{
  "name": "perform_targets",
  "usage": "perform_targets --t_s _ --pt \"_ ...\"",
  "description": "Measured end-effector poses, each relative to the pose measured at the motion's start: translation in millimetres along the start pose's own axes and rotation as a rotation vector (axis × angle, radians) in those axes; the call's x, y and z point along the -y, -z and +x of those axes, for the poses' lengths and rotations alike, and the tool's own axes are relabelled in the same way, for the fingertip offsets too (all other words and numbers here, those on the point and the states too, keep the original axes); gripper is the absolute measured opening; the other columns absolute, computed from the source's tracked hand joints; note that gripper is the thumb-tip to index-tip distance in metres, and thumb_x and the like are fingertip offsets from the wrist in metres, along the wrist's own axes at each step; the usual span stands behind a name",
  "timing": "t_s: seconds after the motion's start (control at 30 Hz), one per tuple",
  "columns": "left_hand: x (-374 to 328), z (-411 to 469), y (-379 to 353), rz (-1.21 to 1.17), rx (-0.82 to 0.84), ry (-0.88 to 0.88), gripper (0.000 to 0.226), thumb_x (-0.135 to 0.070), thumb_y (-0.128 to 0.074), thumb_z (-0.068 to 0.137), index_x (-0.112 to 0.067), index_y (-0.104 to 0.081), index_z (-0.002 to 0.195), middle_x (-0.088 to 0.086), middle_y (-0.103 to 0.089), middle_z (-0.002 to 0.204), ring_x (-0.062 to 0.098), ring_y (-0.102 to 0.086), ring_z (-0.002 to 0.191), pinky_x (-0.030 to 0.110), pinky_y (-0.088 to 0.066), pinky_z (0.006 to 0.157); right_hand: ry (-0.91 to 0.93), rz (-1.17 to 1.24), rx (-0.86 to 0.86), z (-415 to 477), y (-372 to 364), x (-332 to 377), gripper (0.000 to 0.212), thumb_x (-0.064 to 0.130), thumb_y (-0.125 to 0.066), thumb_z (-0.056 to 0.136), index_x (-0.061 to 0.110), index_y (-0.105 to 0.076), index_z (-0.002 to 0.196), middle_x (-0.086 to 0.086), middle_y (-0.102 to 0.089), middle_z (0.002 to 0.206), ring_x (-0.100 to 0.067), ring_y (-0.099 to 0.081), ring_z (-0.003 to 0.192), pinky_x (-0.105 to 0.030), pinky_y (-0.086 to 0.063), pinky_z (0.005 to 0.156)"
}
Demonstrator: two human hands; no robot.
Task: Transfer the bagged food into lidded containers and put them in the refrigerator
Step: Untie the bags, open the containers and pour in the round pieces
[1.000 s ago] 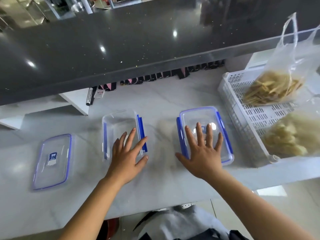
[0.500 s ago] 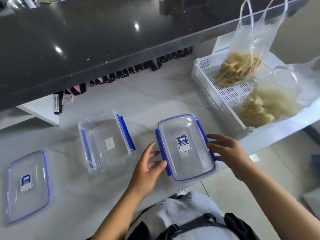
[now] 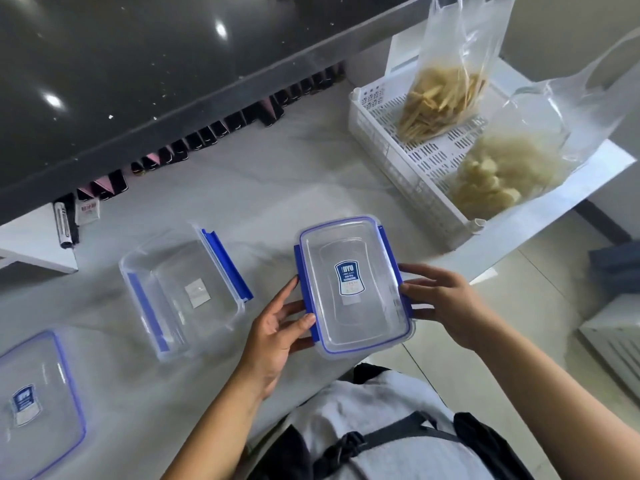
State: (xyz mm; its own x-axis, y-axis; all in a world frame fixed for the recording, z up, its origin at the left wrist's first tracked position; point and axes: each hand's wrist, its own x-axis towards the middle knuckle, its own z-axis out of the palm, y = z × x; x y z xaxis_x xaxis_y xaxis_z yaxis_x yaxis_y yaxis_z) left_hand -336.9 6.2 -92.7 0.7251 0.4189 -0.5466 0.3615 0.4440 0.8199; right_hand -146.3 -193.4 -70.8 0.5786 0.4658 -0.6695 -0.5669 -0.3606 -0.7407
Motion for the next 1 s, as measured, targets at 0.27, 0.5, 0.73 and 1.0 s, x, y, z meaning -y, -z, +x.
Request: perform_targets --t_s 0.27,0.5,0.73,1.0 --pt "1 1 7 -0.025 0.052 0.027 0.066 -0.001 -0.062 0.091 -0.035 -0.044 0.145 0.007 -0.071 0.121 0.027 -0.067 0.112 0.035 -0.059 0.077 0.002 -0.019 0.038 3 6 2 0.034 -0.005 -0.061 0.092 0.018 -0.071 0.115 -0.014 -0.076 0.098 -0.023 -0.069 0.077 -0.037 -0.06 0.068" --pt "2 -2 8 -0.037 0.053 0.027 0.064 0.0 -0.056 0.096 -0.035 -0.04 0.148 0.006 -0.07 0.126 0.027 -0.065 0.118 0.038 -0.058 0.083 -0.035 0.059 0.016 1 13 -5 0.037 -0.004 -0.05 0.098 0.016 -0.067 0.124 -0.012 -0.076 0.106 -0.026 -0.07 0.085 -0.04 -0.062 0.074" --pt "2 -19 -1 0.712 -0.007 -0.258 0.085 -0.036 -0.071 0.089 -0.058 -0.015 0.149 -0.021 -0.004 0.163 -0.002 -0.002 0.15 0.029 -0.015 0.119 0.394 -0.737 -0.107 -28 0 -14 0.068 0.066 -0.065 0.081 0.051 -0.041 0.143 0.014 -0.054 0.143 -0.008 -0.047 0.133 -0.038 -0.036 0.112" --pt "11 -13 -19 1.045 0.044 -0.409 0.106 -0.051 -0.079 0.075 -0.054 -0.001 0.147 -0.036 0.016 0.151 -0.016 0.022 0.137 0.013 0.009 0.111 0.469 -1.406 -0.083 -31 -29 -30 0.105 0.068 -0.07 0.074 0.067 0.008 0.143 -0.007 -0.025 0.162 -0.03 -0.004 0.153 -0.049 -0.007 0.121"
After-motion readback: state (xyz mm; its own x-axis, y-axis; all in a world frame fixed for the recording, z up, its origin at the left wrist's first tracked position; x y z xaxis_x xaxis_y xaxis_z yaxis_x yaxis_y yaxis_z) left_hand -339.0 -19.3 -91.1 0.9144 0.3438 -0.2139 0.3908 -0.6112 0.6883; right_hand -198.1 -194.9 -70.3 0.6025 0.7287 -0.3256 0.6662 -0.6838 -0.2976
